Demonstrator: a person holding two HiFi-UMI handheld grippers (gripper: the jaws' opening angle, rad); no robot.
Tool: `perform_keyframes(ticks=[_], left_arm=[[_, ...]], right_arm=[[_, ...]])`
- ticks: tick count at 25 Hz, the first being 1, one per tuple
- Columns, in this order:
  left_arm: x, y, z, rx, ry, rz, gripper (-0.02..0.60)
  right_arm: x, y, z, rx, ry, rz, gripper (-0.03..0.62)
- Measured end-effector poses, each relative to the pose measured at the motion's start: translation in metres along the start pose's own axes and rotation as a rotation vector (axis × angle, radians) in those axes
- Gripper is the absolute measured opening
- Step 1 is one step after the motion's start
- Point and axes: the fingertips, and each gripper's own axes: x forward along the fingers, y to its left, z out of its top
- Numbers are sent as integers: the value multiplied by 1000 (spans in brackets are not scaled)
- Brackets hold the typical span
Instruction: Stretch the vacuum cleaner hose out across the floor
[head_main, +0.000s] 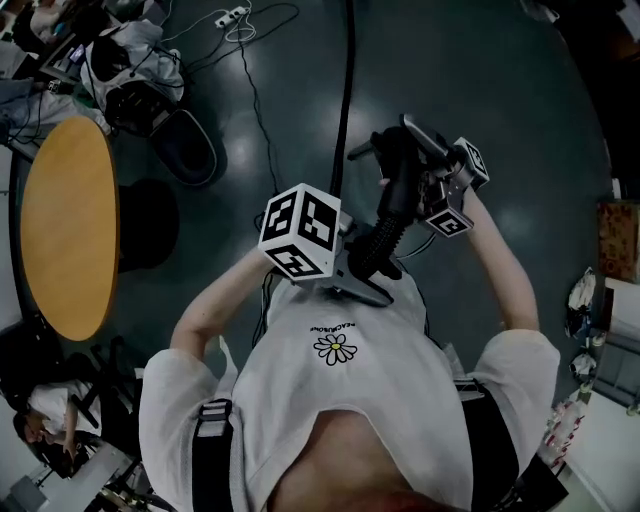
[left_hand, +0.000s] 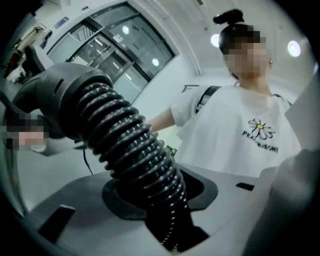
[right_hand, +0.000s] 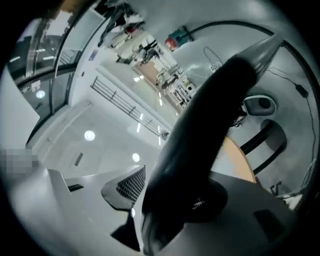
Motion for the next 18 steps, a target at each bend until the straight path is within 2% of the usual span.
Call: perform_keyframes(ticks=[1,2,3,6,8,11,14,18], left_arm=[[3,3,-5,7,27,11,166],[2,7,-3,5,-2,18,166],[-3,11,5,-11,-87,18,166],[-22,21,34,-107,-434,14,166],[-34,30,38,-133,-545,59,167],[-50,44,38,-139,-579,136,167],[-72,55,49,-185,-644,145,174],[-77,53,62,-130,-584,167,187]], right_arm=[[9,0,-4,-57,46,-43,221],[16,-1,-6,-129,74,-85,221],[20,0,-6,-199,83,-112,222],[29,16,-6,-337,73,-116,222],[35,29,-9,-451,110,-127,222],[49,50,-24,-663,213,-154,225],[65,64,-51,-900,337,-195,234],[80,83,-86,-1153,432,-181,238]])
